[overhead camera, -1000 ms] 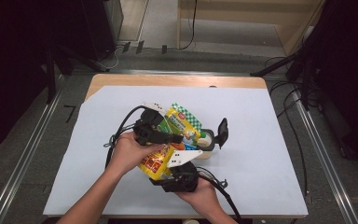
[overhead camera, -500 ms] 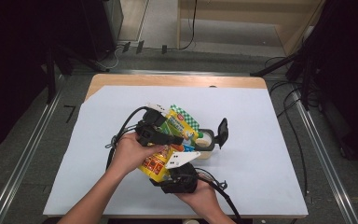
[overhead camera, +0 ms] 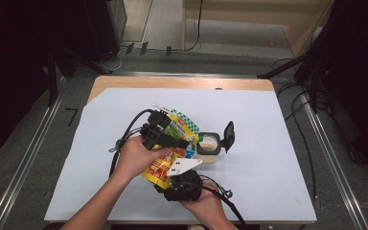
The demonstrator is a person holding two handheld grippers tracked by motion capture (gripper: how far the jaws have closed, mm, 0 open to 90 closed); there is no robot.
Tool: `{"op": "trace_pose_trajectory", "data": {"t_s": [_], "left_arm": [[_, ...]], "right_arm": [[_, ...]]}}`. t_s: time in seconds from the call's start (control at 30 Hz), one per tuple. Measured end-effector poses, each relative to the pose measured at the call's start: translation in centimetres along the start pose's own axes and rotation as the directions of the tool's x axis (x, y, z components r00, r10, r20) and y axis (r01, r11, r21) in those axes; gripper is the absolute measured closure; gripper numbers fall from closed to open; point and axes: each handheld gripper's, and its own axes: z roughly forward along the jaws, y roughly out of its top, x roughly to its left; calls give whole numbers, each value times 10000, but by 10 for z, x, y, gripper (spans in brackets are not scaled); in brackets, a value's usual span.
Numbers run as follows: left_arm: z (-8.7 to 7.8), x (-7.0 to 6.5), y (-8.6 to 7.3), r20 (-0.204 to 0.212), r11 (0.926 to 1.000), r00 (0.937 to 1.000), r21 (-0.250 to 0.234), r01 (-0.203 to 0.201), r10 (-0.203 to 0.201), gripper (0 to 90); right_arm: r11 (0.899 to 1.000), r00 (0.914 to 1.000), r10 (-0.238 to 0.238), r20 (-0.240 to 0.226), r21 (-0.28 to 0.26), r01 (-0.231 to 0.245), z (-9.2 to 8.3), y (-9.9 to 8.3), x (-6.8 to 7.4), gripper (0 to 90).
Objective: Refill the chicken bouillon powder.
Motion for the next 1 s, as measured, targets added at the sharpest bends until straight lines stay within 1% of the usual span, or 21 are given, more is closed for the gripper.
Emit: {"op": "trace_pose_trajectory", "data": {"t_s": [0.13, 0.23, 0.33, 0.43, 0.57, 0.7, 0.8, 0.93, 1.0], "left_arm": [[2, 0, 1, 151, 9999, 9999, 97, 73, -74, 680], [2, 1, 1, 177, 9999, 9998, 140, 15, -18, 700], [0, 1, 0, 169, 9999, 9998, 51, -123, 122, 736], [-1, -1, 0, 94, 9996, 9996, -67, -276, 277, 752], [0, -5, 0, -54, 9995, 9995, -39, -315, 315, 736], [-3, -9, 0, -165, 9995, 9993, 48, -326, 327, 715], [-6, -13, 1, -322, 9989, 9985, 161, -444, 449, 683], [-8, -16, 1, -406, 9985, 9979, 228, -501, 510, 681], [-8, -15, 2, -505, 9981, 9979, 486, -381, 405, 708]], "right_arm": [[9999, 9998, 111, -134, 30, -111, -2, 1, 1, 580], [9996, 9991, 270, -318, -61, -272, -3, 2, 0, 603], [9991, 9986, 392, -360, -135, -397, -5, 2, -1, 613], [9965, 9959, 752, -504, -340, -770, -8, 3, -5, 621], [9954, 9952, 829, -522, -427, -852, -9, 2, -9, 622], [9921, 9918, 1034, -753, -635, -1083, -11, 2, -11, 626], [9886, 9883, 1189, -951, -814, -1267, -12, 2, -12, 629], [9885, 9894, 1116, -931, -914, -1201, -14, 3, -12, 629], [9890, 9886, 1107, -1017, -868, -1197, -14, 2, -12, 629]]}}
